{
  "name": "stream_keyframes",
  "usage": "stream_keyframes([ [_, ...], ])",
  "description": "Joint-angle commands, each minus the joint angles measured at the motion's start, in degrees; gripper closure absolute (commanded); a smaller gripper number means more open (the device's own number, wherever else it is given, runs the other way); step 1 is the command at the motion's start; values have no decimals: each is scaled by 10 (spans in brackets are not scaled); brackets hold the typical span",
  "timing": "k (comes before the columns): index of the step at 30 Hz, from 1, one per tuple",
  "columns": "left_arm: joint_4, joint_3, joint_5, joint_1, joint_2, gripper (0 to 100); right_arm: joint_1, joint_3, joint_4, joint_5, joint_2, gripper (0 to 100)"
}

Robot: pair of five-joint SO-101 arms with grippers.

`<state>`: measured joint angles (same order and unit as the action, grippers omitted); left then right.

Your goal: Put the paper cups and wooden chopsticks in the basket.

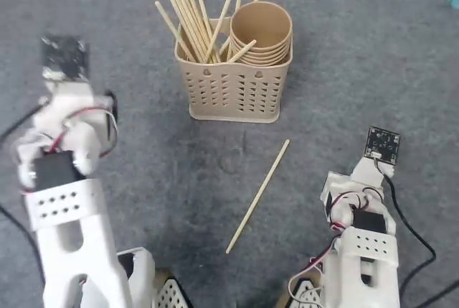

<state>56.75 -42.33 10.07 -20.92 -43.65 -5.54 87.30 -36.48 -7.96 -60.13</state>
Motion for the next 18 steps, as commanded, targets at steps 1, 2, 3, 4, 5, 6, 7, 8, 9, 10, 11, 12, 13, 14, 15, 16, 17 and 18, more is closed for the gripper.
stream_keyframes([
  [1, -88, -100, -3, -4, -18, 834, 5, -6, -22, 6, -14, 964],
  [2, -103, -120, -3, -4, -18, 834, 5, -9, -30, 5, -14, 965],
  [3, -114, -138, -3, -4, -18, 834, 6, -11, -41, 4, -14, 965],
  [4, -125, -155, -3, -4, -18, 834, 6, -13, -52, 3, -15, 965],
  [5, -135, -172, -4, -3, -18, 834, 9, -20, -66, 2, -15, 965],
  [6, -152, -190, -4, -1, -18, 834, 15, -31, -88, 2, -15, 965],
  [7, -171, -212, -4, 6, -18, 834, 19, -44, -116, 1, -15, 965],
  [8, -193, -231, -7, 12, -18, 834, 22, -58, -145, 1, -15, 965],
  [9, -209, -240, -11, 15, -18, 834, 25, -73, -169, 0, -15, 965],
  [10, -219, -241, -16, 14, -18, 834, 26, -87, -189, 0, -15, 965],
  [11, -225, -242, -18, 12, -18, 834, 29, -100, -204, 0, -15, 965],
  [12, -230, -244, -19, 12, -18, 834, 33, -113, -214, 0, -15, 965],
  [13, -233, -244, -19, 14, -18, 834, 40, -125, -225, 0, -15, 965],
  [14, -233, -244, -19, 14, -18, 834, 52, -140, -238, 0, -15, 965],
  [15, -233, -244, -19, 14, -18, 834, 70, -158, -256, -5, -15, 964],
  [16, -233, -244, -19, 14, -18, 834, 87, -180, -278, -17, -14, 962],
  [17, -233, -244, -19, 13, -18, 834, 108, -205, -299, -29, -12, 961],
  [18, -233, -245, -18, 12, -18, 834, 126, -231, -316, -40, -8, 961],
])
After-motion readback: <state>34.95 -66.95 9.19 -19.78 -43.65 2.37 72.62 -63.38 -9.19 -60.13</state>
